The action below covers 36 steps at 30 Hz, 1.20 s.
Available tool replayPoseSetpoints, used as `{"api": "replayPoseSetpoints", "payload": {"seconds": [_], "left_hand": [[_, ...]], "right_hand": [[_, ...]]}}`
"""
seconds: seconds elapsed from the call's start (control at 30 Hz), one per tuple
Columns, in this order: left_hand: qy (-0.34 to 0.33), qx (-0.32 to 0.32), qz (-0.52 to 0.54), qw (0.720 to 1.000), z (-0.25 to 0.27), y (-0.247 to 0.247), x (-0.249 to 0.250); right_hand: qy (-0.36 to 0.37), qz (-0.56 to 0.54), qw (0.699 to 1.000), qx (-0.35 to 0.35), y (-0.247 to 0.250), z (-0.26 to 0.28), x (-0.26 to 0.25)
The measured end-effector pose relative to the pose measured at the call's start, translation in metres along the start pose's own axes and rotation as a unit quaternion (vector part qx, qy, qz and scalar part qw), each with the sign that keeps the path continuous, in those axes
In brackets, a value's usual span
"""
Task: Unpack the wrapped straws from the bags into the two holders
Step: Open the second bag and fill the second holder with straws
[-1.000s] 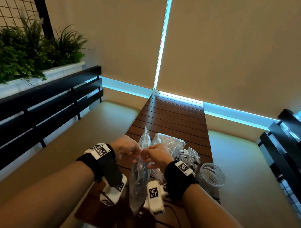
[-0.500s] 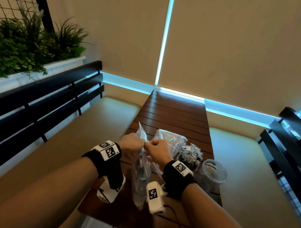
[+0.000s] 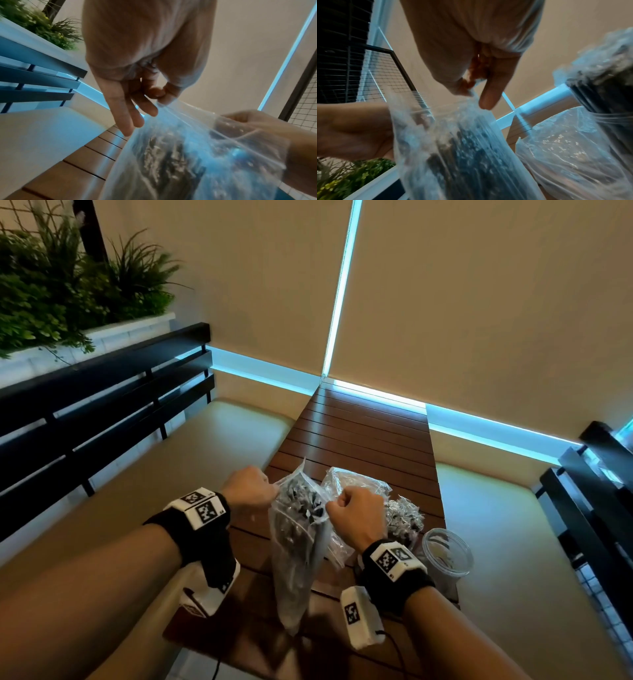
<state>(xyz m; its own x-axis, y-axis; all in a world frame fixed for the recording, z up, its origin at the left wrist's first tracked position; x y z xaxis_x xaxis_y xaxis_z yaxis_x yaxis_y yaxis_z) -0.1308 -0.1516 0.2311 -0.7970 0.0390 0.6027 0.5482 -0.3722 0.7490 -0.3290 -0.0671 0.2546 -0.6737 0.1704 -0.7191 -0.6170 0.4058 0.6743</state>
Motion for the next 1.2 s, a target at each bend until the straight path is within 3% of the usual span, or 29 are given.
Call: {"api": "replayPoseSetpoints", "payload": {"seconds": [0.17, 0.23, 0.33, 0.43, 0.5, 0.67, 0.97, 1.13, 1.2], "left_hand": [[-0.059, -0.051, 0.007, 0.997, 0.004, -0.031, 0.04], [-0.06, -0.027, -0.023, 0.998, 0.006, -0.029, 0.047], [-0.059, 0.015, -0.055, 0.997, 0.006, -0.02, 0.05], [-0.057, 0.02, -0.044, 0.997, 0.006, -0.024, 0.053], [-0.067, 0.019, -0.01, 0.998, 0.008, -0.033, 0.06], [-0.104, -0.003, 0.067, 0.992, 0.02, -0.056, 0.089], [-0.105, 0.015, 0.079, 0.991, 0.014, -0.075, 0.109], [-0.115, 0.017, 0.027, 0.993, 0.009, -0.079, 0.106], [-0.115, 0.02, -0.003, 0.993, 0.006, -0.078, 0.104]], "right_hand": [[0.066, 0.02, 0.991, -0.112, -0.03, 0.001, -0.022], [0.069, 0.028, 0.992, -0.098, -0.025, -0.004, -0.014], [0.069, 0.021, 0.997, -0.021, 0.014, -0.006, 0.01], [0.038, 0.12, 0.991, 0.037, 0.057, -0.003, 0.043], [-0.014, 0.2, 0.98, 0.019, 0.066, 0.001, 0.068], [-0.09, 0.23, 0.965, -0.089, 0.04, 0.011, 0.128], [-0.059, 0.146, 0.987, -0.002, 0.034, -0.024, 0.144], [-0.07, 0.082, 0.994, -0.025, 0.034, -0.03, 0.15], [-0.09, 0.131, 0.987, -0.004, 0.052, -0.023, 0.163]]}}
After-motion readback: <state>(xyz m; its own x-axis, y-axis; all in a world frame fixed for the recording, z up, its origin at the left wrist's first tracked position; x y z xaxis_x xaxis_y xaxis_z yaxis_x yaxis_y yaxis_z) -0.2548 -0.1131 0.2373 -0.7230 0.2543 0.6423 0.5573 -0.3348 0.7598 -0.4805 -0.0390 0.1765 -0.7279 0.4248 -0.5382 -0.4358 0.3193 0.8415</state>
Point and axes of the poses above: each hand's wrist, its own z-axis away from the middle knuckle, its own y-axis out of the back of the hand, x = y × z, the point moved 10 cm from there along -z, towards the middle knuckle, and after that the axes turned 6 degrees about -z, right-handed, at the moved point
